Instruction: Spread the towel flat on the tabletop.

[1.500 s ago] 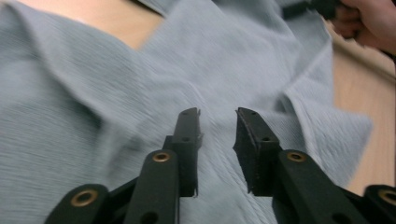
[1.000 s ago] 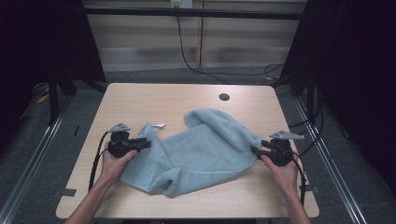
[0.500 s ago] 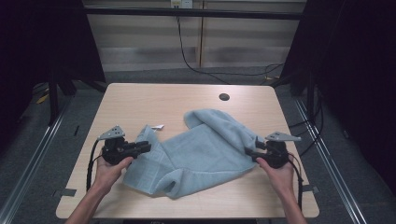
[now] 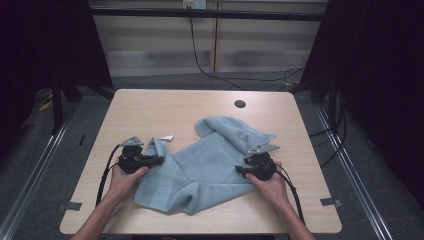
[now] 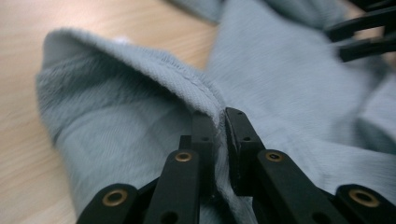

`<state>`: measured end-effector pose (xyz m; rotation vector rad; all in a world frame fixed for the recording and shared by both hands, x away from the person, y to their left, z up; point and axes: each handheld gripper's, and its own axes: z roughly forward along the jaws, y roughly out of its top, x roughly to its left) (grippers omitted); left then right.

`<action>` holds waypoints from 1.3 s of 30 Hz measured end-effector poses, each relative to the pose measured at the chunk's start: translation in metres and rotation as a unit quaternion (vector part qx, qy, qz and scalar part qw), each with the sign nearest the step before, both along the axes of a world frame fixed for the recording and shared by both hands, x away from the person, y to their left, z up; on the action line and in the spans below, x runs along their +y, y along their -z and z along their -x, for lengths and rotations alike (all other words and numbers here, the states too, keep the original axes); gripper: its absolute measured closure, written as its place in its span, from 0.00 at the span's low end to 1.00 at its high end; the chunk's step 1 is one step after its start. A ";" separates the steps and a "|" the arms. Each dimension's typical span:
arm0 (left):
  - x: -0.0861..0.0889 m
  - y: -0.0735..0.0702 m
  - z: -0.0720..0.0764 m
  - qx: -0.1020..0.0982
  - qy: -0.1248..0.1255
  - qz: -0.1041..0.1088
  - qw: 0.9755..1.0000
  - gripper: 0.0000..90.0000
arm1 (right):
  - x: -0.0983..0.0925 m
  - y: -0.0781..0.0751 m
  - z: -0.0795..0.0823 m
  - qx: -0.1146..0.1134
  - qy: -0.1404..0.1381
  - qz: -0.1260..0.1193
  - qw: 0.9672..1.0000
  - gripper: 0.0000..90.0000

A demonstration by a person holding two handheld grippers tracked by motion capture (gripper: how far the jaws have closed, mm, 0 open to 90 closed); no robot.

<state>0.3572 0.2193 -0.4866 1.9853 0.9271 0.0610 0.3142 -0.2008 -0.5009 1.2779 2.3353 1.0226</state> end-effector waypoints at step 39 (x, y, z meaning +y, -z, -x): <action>-0.059 -0.037 0.020 -0.012 0.011 0.121 0.992 0.73 | 0.109 -0.014 0.040 0.000 -0.185 -0.075 0.980 0.55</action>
